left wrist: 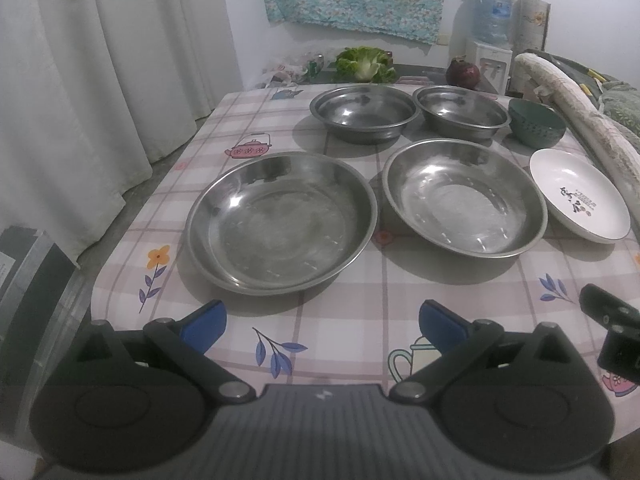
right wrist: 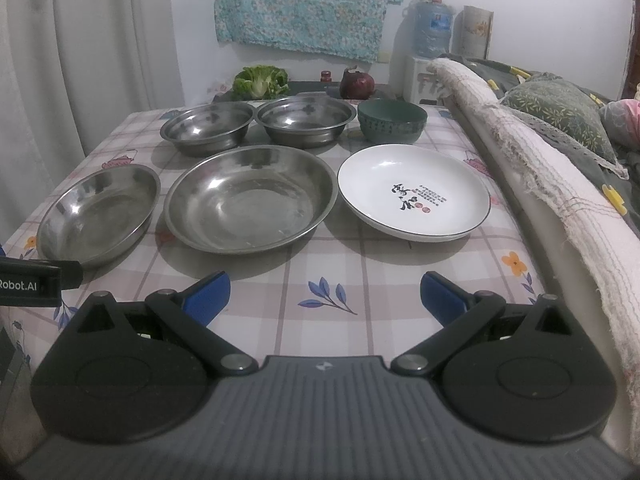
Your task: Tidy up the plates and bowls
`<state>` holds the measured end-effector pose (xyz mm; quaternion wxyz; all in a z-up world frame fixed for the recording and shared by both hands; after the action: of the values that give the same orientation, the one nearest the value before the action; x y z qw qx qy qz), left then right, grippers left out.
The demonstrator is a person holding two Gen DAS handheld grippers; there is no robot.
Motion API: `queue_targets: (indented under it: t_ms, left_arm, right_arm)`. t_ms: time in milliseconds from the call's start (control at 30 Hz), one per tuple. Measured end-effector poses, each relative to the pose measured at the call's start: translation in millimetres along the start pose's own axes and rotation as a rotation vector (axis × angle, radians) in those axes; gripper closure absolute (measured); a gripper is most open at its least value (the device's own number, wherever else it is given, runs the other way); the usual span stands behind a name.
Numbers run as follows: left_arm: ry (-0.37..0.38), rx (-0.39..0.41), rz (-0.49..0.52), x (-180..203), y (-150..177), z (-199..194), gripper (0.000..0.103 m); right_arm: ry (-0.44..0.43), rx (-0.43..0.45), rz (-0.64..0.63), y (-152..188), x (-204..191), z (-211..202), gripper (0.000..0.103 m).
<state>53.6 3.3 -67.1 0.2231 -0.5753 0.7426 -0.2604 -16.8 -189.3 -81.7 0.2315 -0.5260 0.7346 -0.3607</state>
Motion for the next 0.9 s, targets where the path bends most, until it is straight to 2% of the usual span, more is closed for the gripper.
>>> queue_targets:
  t_ms: [900]
  left_arm:
    - [-0.013,-0.038,0.003,0.5,-0.3,14.0,0.0]
  right_arm:
    - [0.014,-0.014,0.014,4.1,2.5,11.6,0.001]
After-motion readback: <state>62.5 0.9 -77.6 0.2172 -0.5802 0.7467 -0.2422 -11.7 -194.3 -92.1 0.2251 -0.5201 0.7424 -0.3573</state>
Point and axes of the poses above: each gripper's, at about its wrist camera, not at the fingertips, and z roughly the way its jaws point, x to its right, y to its underside, the point moved 8 cm from there along z, roughly the way its jaws point, and after that the axes turned 6 degrees about y, right-handed, at the moved point
